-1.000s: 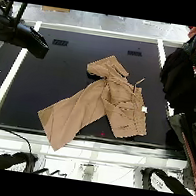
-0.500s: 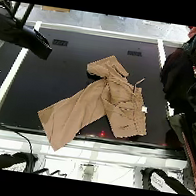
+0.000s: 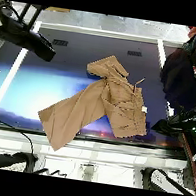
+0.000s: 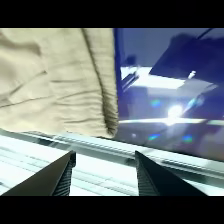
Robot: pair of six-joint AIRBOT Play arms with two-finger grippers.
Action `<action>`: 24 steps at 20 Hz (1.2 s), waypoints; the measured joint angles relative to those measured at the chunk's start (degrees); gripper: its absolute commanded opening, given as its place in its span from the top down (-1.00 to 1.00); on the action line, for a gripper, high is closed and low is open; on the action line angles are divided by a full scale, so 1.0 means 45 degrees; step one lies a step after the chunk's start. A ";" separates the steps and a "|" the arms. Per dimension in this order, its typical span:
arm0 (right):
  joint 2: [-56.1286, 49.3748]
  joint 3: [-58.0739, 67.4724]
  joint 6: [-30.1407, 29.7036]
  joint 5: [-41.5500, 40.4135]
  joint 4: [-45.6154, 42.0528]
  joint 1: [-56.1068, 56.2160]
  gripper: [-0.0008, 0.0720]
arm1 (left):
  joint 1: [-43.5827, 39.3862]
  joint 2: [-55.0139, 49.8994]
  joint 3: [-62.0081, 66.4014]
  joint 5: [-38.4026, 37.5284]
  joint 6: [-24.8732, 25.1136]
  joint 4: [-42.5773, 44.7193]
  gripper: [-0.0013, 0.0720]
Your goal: Fold the clothes and pants, and hang the long-sleeved shirts on hangers.
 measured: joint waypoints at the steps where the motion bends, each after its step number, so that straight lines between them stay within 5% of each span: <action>1: -0.0301 -0.0233 -0.0034 -0.0097 0.0068 -0.0053 -0.29 | 0.0044 -0.0141 -0.0053 0.0117 0.0000 -0.0029 0.93; 9: -0.3002 -0.0758 -0.1297 -0.0311 0.1928 -0.0204 -0.20 | 0.2229 -0.0612 -0.0894 0.0262 0.0000 -0.1685 0.94; 11: -0.3361 -0.0782 -0.2147 -0.0612 0.2769 -0.0204 -0.02 | 0.3293 -0.0622 -0.1268 -0.0053 0.0000 -0.2603 0.94; 15: -0.3648 -0.0792 -0.3415 -0.1491 0.3755 -0.0204 0.81 | 0.5469 -0.0107 -0.3065 -0.0374 0.0000 -0.4284 0.94; 20: -0.3633 -0.0797 -0.4741 -0.1865 0.4857 -0.0204 0.89 | 0.7203 0.2234 -0.8330 0.0874 0.0000 -0.5260 0.93; 21: -0.3589 -0.0797 -0.4920 -0.1851 0.5051 -0.0204 0.88 | 0.7368 0.2783 -0.9651 0.1161 0.0000 -0.5323 0.70; 23: -0.3536 -0.0797 -0.5134 -0.1783 0.5348 -0.0204 0.88 | 0.7563 0.3585 -1.1997 0.1583 0.0000 -0.5474 -0.62; 24: -0.3521 -0.0797 -0.5212 -0.1763 0.5455 -0.0204 0.89 | 0.7621 0.3823 -1.3017 0.1719 0.0000 -0.5498 -0.86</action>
